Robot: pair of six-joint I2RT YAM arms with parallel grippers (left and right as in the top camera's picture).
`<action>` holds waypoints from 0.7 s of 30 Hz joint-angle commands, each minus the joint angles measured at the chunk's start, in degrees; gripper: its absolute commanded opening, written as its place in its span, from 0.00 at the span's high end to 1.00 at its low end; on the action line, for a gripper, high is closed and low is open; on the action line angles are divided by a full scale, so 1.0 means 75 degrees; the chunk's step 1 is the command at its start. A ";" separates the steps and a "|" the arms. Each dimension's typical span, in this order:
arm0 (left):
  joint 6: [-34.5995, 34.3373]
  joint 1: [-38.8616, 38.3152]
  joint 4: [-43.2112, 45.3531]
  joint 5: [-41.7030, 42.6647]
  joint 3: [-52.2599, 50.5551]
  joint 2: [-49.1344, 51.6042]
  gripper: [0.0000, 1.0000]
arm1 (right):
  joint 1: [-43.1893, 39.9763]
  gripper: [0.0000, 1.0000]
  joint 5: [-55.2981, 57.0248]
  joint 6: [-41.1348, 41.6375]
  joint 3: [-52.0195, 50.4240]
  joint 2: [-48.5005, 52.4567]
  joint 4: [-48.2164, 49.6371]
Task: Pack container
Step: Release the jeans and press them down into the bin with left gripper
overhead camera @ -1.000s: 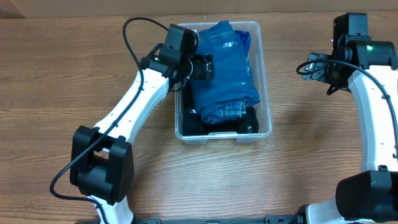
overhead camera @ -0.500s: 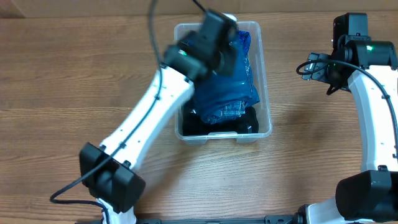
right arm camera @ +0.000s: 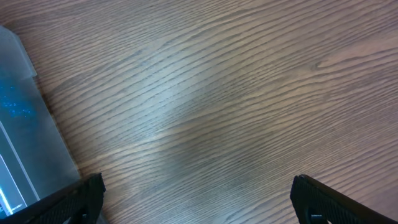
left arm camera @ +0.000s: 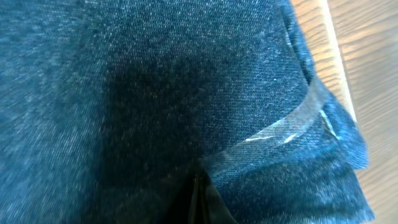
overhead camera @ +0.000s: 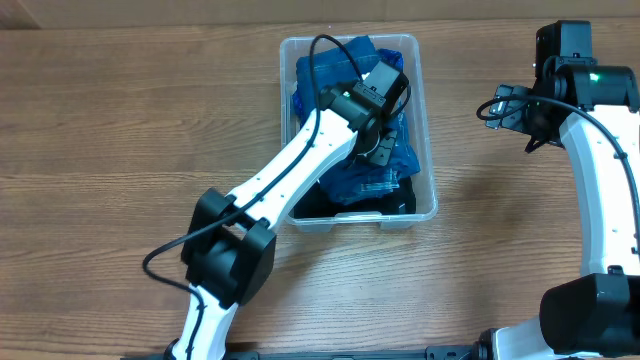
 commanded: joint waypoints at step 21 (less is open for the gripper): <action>0.0181 0.0565 0.1501 -0.2387 0.1224 -0.0221 0.81 | -0.0017 0.00 0.0073 0.0026 0.0192 -0.0227 0.0041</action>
